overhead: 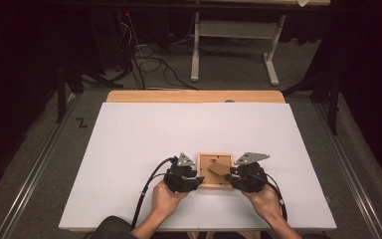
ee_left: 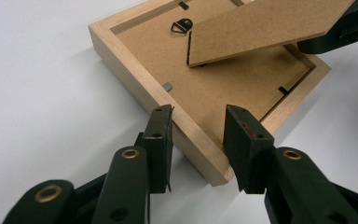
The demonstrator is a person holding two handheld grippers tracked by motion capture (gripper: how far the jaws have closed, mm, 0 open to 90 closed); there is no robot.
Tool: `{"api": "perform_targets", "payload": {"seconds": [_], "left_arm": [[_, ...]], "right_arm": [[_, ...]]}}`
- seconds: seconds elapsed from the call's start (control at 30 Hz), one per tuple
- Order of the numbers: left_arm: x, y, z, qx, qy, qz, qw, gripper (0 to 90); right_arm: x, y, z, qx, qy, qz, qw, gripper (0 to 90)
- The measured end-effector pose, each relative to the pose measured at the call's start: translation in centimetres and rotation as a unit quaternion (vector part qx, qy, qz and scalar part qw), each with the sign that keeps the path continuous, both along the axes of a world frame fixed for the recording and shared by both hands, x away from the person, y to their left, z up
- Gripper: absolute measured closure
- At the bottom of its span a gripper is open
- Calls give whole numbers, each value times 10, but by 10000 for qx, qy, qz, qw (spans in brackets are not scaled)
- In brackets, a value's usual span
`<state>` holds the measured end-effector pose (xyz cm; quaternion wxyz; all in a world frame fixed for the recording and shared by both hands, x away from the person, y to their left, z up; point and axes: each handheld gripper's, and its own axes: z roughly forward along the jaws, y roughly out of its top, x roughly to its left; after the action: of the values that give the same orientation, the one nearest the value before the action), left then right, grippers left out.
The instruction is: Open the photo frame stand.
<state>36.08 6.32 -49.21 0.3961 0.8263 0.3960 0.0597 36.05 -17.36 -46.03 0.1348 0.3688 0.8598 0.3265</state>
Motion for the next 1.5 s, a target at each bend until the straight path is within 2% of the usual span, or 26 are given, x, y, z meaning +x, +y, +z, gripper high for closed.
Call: {"api": "perform_targets", "payload": {"seconds": [0.1,0.17,0.3,0.37,0.57,0.7,0.77,0.8,1.03,1.2,1.33,1.5], "left_arm": [[1,1,3,-25,-26,3,10000,618],[3,3,7,-47,-53,25,10000,613],[6,6,13,-43,-80,76,9999,599],[8,7,15,-22,-129,106,9999,594],[19,4,16,99,-96,164,9998,555],[33,2,18,195,-77,218,9995,538],[35,1,18,200,-91,260,9994,536],[40,0,17,233,-126,319,9991,537],[53,-4,13,302,-112,364,9988,535],[60,-5,12,269,-126,322,9990,532],[65,-6,11,256,-110,337,9990,531],[71,-10,7,301,-78,235,9992,537]], "right_arm": [[0,-2,0,-27,-38,-9,10000,635],[0,-8,-1,-2,-79,-116,9999,602],[5,-27,-2,190,18,-483,9987,543],[7,-30,-2,223,64,-516,9984,533],[13,-31,-9,281,231,-575,9977,509],[14,-25,-13,202,307,-529,9979,521],[14,-24,-14,195,332,-524,9979,526],[14,-23,-15,162,315,-503,9981,551],[14,-19,-17,120,341,-396,9986,630],[15,-19,-17,154,373,-331,9986,677],[15,-19,-17,146,380,-322,9987,678],[15,-19,-16,125,401,-294,9987,680]]}}
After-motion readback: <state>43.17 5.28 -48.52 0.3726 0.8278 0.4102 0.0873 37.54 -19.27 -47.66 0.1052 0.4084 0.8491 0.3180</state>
